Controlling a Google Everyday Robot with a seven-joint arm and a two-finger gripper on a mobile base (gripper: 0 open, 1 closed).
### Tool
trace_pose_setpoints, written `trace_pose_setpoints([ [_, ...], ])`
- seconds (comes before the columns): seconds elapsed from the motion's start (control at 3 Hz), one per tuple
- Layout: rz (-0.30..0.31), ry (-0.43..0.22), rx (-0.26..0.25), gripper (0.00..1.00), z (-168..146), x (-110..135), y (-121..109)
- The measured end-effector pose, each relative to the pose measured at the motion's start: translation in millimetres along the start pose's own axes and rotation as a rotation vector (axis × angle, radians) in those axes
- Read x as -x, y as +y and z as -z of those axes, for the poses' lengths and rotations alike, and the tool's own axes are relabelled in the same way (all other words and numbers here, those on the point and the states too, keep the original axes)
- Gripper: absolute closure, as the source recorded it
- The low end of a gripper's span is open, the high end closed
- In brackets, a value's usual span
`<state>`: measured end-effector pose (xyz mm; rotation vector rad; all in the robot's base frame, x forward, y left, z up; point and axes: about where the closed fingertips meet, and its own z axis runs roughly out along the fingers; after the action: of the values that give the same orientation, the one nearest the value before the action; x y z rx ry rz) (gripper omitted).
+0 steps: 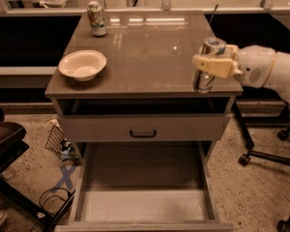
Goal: Pick redbull can from middle drawer and place on counter
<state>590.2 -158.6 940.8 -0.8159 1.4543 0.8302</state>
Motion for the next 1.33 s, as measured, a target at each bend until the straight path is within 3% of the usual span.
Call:
trace_pose_setpoints([
  [0.33, -0.017, -0.051, -0.062, 1.0, -8.7, 36.2, -41.6],
  [0.67, -0.021, -0.079, -0.122, 1.0, -16.4, 54.7, -82.1],
  [1.0, 0.006, -0.066, -0.18, 1.0, -67.7, 33.1, -144.4],
  [1.33, 0.022, -0.033, -0.199, 1.0, -100.6, 9.5, -165.7],
])
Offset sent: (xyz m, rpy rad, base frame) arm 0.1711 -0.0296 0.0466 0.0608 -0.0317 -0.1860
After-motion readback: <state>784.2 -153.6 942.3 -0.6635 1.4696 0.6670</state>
